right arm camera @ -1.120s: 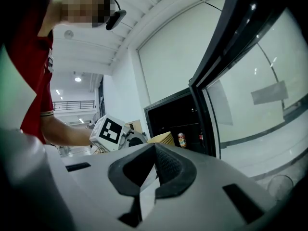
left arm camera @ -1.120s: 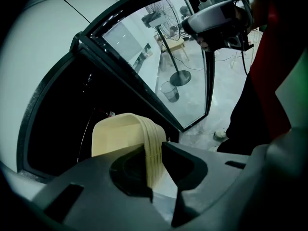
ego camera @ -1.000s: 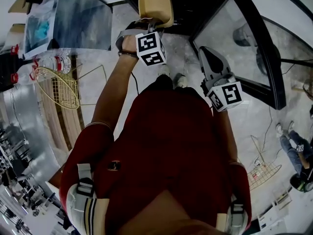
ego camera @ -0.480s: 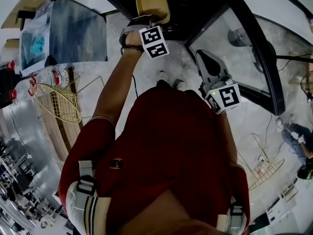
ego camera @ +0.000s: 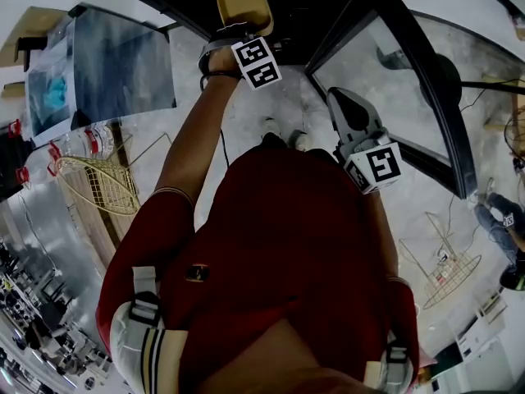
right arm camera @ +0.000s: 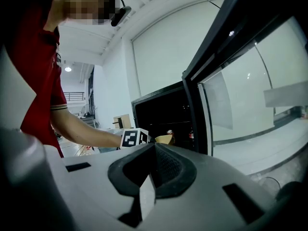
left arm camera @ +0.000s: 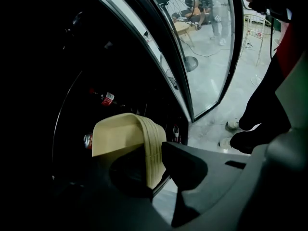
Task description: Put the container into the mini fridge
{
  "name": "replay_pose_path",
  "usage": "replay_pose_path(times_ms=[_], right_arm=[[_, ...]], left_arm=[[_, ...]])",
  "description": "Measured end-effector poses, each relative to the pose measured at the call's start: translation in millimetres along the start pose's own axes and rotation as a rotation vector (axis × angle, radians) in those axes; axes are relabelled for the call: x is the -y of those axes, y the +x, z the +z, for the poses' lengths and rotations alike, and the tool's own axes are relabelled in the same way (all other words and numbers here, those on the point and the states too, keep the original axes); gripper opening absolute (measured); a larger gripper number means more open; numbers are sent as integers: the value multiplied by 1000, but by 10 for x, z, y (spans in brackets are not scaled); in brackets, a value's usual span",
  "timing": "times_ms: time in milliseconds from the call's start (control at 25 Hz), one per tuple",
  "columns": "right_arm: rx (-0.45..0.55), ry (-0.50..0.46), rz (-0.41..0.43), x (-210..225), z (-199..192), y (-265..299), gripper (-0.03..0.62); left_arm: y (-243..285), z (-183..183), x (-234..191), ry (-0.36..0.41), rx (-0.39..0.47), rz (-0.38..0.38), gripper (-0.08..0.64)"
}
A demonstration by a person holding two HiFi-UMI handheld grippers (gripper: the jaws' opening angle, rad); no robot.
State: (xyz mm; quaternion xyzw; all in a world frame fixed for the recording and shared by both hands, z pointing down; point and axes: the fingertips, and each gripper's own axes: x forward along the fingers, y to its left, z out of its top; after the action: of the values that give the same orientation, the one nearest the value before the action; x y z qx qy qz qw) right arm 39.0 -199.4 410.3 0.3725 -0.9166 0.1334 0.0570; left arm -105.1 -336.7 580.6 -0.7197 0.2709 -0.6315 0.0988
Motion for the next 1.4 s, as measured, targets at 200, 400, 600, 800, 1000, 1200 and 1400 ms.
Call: replay_pose_path(times_ms=[200, 400, 600, 800, 1000, 1200, 1400], right_arm=[[-23, 4, -11, 51, -32, -12, 0], [-39, 11, -25, 98, -59, -29, 0], [-55, 21, -46, 154, -112, -70, 0], [-63, 25, -57, 161, -132, -64, 0], [-77, 26, -64, 187, -156, -59, 0], [-79, 27, -72, 213, -155, -64, 0], [-81, 30, -74, 226, -171, -60, 0]], left_arm=[[155, 17, -71, -6, -7, 5, 80], [298, -49, -134, -10, -32, 5, 80], [420, -104, -172, -16, -55, 4, 81], [519, -170, -200, -17, -77, -5, 81], [586, -164, -274, -24, -82, 7, 81], [633, -157, -342, -28, -86, 15, 81], [631, -136, -353, -37, -59, 19, 90]])
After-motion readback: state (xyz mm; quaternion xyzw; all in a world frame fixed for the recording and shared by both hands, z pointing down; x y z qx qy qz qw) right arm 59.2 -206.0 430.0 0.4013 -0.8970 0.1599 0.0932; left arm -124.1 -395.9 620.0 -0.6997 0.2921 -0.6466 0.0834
